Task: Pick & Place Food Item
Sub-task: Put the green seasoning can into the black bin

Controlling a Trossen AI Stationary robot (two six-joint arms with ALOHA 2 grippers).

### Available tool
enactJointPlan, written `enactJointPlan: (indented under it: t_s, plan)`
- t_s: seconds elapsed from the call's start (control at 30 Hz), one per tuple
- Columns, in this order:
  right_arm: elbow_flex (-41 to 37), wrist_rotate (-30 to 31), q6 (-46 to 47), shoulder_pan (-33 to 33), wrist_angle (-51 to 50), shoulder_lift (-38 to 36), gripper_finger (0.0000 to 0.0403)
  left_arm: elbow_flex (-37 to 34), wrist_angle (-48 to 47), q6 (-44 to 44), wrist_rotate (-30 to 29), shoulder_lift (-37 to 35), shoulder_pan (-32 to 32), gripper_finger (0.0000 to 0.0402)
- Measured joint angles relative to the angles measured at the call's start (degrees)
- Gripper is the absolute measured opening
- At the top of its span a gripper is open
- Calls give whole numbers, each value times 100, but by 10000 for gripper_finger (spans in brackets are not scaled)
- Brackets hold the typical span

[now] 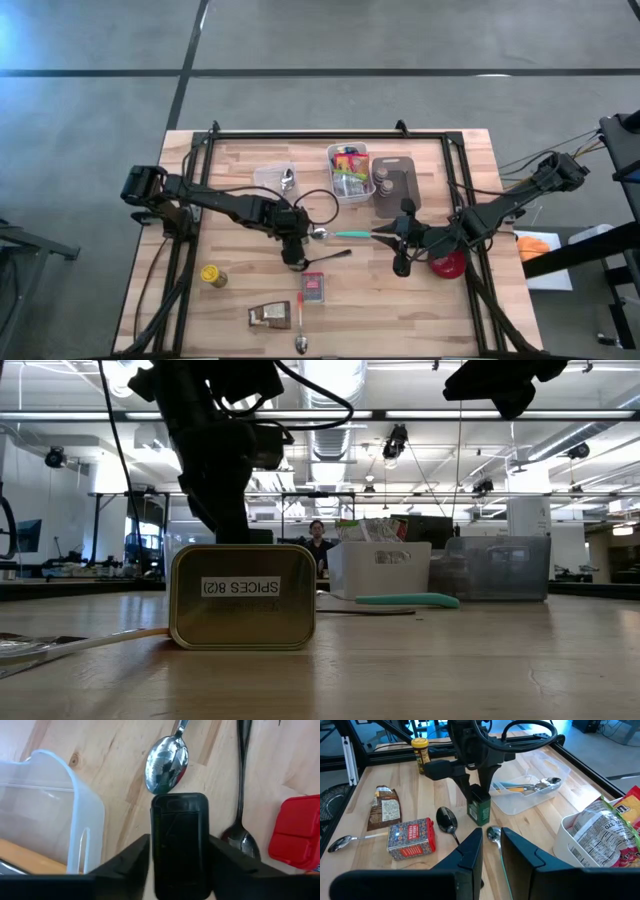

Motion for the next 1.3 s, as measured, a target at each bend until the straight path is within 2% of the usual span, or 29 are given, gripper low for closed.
enactJointPlan:
  t_s: [0.13,0.37,0.6,1.07,1.3]
  plan:
    - [1,-1,0,-2,0,0,67,2,0,-53,86,0,0,117]
    - [-1,-1,0,0,0,0,67,2,0,-63,256,-8,0,117]
    - [0,-1,0,-1,-1,0,67,0,-26,-168,851,-101,-95,117]
    - [1,7,-20,-1,0,0,67,8,20,-54,853,-803,-255,117]
    - [-2,52,-339,-24,2,-2,67,274,-31,57,889,-885,-291,117]
